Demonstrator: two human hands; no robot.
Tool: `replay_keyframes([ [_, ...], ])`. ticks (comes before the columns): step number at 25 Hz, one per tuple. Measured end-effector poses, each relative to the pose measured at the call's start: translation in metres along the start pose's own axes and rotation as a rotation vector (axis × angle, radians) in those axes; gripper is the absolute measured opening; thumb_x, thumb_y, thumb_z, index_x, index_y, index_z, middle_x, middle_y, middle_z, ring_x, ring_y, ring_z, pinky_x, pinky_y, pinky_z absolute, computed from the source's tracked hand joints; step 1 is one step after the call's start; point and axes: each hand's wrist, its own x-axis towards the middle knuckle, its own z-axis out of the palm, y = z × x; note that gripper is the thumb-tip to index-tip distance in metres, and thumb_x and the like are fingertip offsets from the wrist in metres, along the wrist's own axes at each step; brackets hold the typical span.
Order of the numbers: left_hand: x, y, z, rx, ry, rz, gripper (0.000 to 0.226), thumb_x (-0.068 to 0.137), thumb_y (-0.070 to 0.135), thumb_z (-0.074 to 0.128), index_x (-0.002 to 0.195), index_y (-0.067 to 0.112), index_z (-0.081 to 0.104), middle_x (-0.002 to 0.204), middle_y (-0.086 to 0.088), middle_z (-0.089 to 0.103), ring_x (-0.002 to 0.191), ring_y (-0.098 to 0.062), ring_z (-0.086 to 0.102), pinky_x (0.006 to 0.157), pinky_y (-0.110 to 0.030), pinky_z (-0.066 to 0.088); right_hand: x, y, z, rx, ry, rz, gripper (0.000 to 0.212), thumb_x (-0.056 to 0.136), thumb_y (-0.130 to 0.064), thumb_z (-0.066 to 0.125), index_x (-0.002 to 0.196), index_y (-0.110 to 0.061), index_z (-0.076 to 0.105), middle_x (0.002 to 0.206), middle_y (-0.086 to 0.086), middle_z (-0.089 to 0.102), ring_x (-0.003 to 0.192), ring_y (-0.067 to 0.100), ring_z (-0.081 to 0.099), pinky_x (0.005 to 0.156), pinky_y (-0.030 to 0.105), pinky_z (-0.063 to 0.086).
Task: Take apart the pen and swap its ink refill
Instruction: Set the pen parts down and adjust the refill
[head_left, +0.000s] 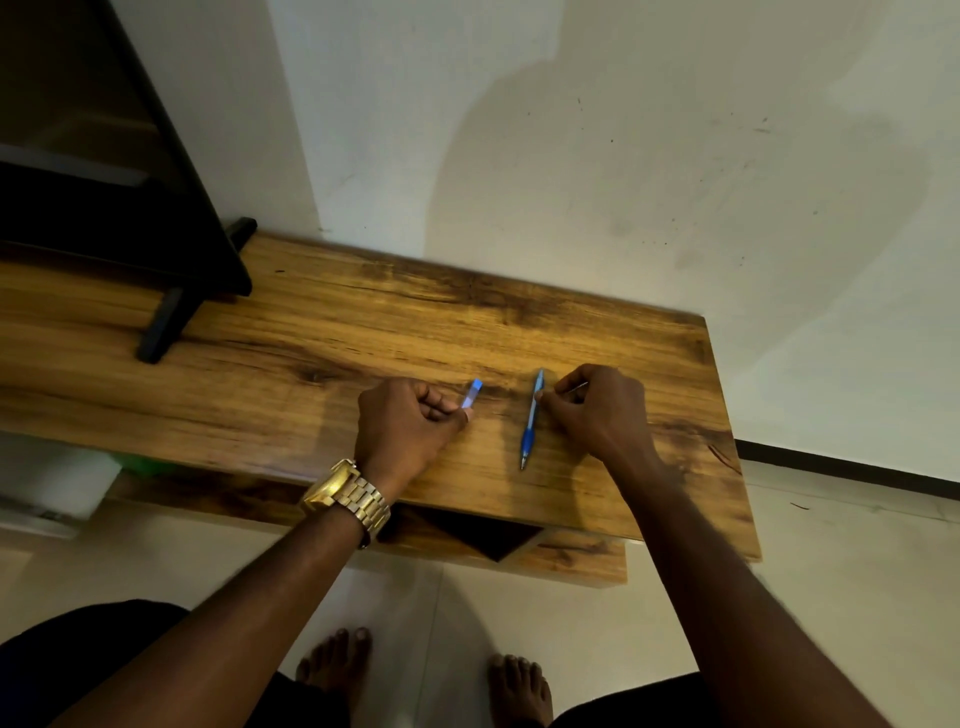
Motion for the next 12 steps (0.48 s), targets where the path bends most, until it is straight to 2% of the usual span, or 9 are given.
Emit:
replay_keyframes([
  [2,0.001,0.001,0.002,0.059,0.016,0.006,0.020,0.078,0.034,0.097,0.081,0.020,0.083,0.073,0.008,0.079,0.068,-0.005,0.076,0.074,-0.034,0.068,0.001,0.000,0.006,0.010,0.008,0.036,0.028,0.085,-0.042,0.090,0.094,-0.020,0.076,0.083,0.001,0.078,0.076,0.014,0.076,0.070,0.035,0.065],
  [4,0.002,0.001,0.003,0.091,0.017,0.007,0.020,0.078,0.035,0.096,0.081,0.021,0.083,0.074,0.009,0.078,0.069,-0.004,0.075,0.072,-0.033,0.067,-0.002,-0.003,0.009,-0.024,0.033,0.041,0.027,0.084,-0.043,0.090,0.089,-0.022,0.073,0.085,0.001,0.077,0.075,0.015,0.075,0.068,0.035,0.065],
  [8,0.001,0.001,0.005,0.162,0.029,0.025,0.023,0.081,0.039,0.094,0.082,0.020,0.082,0.074,0.010,0.075,0.069,-0.001,0.069,0.061,-0.019,0.051,-0.009,-0.008,0.011,-0.093,0.038,0.036,0.030,0.084,-0.045,0.089,0.078,-0.024,0.067,0.082,0.000,0.071,0.074,0.015,0.069,0.067,0.041,0.064],
  [12,-0.002,0.006,0.002,0.199,0.035,0.144,0.026,0.094,0.046,0.079,0.086,0.021,0.081,0.082,0.008,0.077,0.078,-0.007,0.073,0.063,-0.024,0.054,-0.009,-0.010,0.015,-0.130,0.039,0.032,0.038,0.085,-0.052,0.086,0.080,-0.018,0.071,0.080,0.002,0.070,0.072,0.018,0.069,0.065,0.045,0.065],
])
